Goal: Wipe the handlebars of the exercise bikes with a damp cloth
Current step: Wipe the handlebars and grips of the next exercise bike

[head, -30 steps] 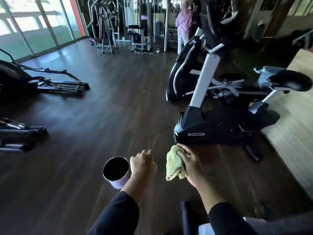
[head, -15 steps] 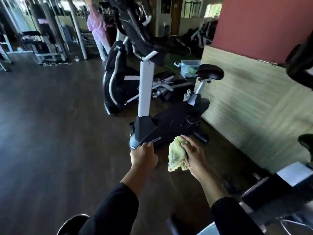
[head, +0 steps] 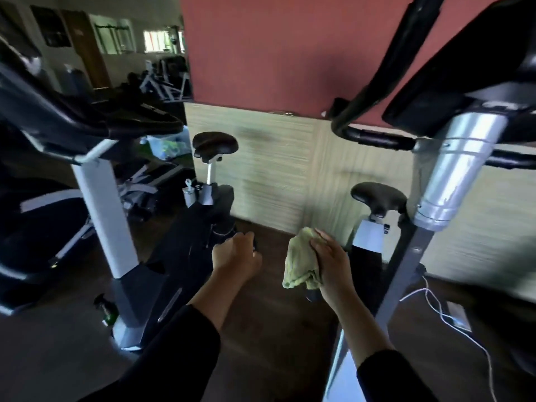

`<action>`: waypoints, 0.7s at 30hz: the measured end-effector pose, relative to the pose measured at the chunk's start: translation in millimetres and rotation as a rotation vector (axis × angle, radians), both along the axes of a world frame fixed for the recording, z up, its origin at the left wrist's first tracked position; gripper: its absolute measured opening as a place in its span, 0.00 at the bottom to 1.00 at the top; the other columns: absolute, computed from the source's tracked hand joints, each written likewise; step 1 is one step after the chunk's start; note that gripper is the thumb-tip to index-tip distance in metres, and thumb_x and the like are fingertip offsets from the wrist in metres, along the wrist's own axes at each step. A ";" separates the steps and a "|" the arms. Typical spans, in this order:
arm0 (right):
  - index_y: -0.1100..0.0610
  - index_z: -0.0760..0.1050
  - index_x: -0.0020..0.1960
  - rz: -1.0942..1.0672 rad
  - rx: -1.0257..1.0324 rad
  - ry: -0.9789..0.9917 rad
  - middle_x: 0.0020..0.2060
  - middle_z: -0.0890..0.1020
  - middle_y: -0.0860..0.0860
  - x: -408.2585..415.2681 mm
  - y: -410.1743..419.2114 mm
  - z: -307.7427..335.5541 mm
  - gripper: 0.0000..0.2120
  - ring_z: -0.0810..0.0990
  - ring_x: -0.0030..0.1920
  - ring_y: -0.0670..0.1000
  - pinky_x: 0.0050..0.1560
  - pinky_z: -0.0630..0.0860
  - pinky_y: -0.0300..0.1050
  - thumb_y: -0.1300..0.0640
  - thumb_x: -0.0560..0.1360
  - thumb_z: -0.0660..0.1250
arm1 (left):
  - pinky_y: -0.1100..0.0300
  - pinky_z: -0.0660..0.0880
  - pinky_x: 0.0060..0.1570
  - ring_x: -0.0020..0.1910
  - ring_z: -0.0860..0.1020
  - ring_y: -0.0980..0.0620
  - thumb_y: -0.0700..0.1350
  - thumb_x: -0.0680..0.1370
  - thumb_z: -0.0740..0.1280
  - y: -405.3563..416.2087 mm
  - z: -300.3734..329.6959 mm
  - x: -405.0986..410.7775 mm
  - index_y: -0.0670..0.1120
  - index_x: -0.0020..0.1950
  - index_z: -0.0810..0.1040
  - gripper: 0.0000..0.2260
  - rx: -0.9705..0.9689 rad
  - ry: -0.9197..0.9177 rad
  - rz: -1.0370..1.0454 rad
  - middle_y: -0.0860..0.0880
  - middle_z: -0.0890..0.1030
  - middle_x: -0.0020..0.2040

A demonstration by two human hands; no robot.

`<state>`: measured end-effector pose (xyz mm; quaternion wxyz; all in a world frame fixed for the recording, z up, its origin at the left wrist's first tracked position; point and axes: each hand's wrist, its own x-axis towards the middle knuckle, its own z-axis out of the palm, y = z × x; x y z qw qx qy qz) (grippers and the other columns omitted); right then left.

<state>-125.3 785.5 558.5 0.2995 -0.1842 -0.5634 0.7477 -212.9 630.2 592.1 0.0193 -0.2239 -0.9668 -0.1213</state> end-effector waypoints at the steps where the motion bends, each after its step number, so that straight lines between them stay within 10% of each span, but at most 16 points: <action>1: 0.53 0.80 0.53 -0.039 0.008 0.002 0.53 0.83 0.54 -3.9 8.0 3.8 0.11 0.81 0.55 0.52 0.58 0.76 0.46 0.65 0.78 0.64 | 0.52 0.72 0.56 0.61 0.76 0.45 0.51 0.77 0.63 10.6 4.7 -9.9 0.49 0.68 0.71 0.19 0.021 0.014 -0.038 0.47 0.77 0.63; 9: 0.57 0.78 0.61 -0.243 0.113 0.035 0.55 0.82 0.48 -43.0 60.9 41.5 0.12 0.81 0.55 0.43 0.51 0.76 0.33 0.62 0.78 0.63 | 0.53 0.72 0.58 0.62 0.75 0.46 0.51 0.78 0.61 93.9 43.9 -76.5 0.50 0.71 0.67 0.21 0.110 0.108 -0.285 0.49 0.75 0.65; 21: 0.47 0.80 0.55 -0.606 0.191 0.069 0.50 0.84 0.50 -105.3 68.4 71.5 0.11 0.82 0.53 0.51 0.59 0.77 0.51 0.61 0.79 0.63 | 0.54 0.71 0.51 0.58 0.77 0.46 0.51 0.78 0.61 158.5 82.2 -148.0 0.49 0.70 0.68 0.20 0.174 0.246 -0.660 0.48 0.77 0.62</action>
